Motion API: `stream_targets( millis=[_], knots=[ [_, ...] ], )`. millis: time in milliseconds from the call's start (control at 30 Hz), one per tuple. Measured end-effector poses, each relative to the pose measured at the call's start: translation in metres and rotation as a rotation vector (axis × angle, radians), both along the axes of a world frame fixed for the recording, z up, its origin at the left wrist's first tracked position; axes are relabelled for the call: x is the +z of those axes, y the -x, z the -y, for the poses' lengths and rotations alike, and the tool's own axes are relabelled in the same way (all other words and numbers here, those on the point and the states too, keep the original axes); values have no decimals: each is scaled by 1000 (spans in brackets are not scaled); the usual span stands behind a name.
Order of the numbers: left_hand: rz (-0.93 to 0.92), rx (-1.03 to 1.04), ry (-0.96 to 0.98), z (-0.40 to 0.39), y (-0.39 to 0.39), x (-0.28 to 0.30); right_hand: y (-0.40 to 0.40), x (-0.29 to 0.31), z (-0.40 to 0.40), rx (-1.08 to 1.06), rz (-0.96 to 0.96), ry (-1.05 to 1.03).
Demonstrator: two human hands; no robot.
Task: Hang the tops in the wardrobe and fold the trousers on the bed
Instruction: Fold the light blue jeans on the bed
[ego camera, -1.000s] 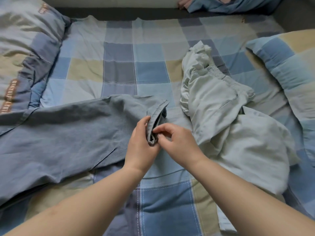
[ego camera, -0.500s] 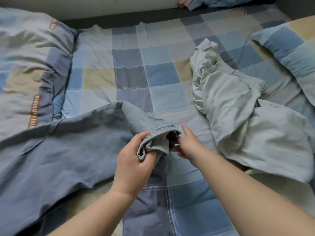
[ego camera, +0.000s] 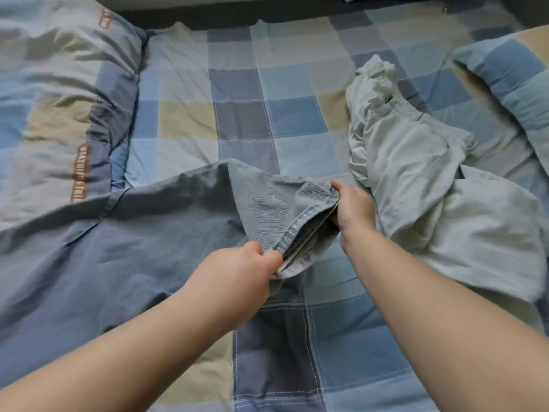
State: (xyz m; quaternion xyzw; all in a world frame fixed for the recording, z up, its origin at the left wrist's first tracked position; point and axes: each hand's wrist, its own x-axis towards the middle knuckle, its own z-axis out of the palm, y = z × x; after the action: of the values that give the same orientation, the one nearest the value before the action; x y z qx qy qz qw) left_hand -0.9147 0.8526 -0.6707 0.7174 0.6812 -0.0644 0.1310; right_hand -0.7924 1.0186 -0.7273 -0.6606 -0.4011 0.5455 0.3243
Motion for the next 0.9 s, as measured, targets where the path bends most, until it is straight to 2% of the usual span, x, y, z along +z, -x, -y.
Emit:
stream_targets(
  millis=[100, 267, 400, 500, 600, 633, 733, 800, 867, 900],
  knots=[
    [-15, -32, 19, -10, -16, 17, -9, 12, -3, 45, 105, -127],
    [332, -187, -1, -23, -95, 49, -40, 33, -14, 174, 269, -275],
    [521, -198, 94, -48, -158, 62, -91, 50, -25, 302, 342, -299],
    [719, -171, 188, -67, -196, 73, -142, 57, -40, 342, 392, -267],
    [841, -141, 290, -82, -228, 73, -186, 61, -45, 424, 447, -215],
    [835, -162, 311, -87, -246, 67, -202, 60, -46, 462, 469, -201],
    [667, -242, 361, -88, -285, 29, -232, 42, -46, 584, 454, -137],
    [560, -182, 523, -80, -301, -11, -246, 23, -43, 638, 398, -16],
    [506, -110, 664, -70, -297, -48, -258, 1, -38, 683, 486, 53],
    [484, -68, 651, -69, -291, -62, -264, -10, -36, 687, 566, 48]
  ],
)
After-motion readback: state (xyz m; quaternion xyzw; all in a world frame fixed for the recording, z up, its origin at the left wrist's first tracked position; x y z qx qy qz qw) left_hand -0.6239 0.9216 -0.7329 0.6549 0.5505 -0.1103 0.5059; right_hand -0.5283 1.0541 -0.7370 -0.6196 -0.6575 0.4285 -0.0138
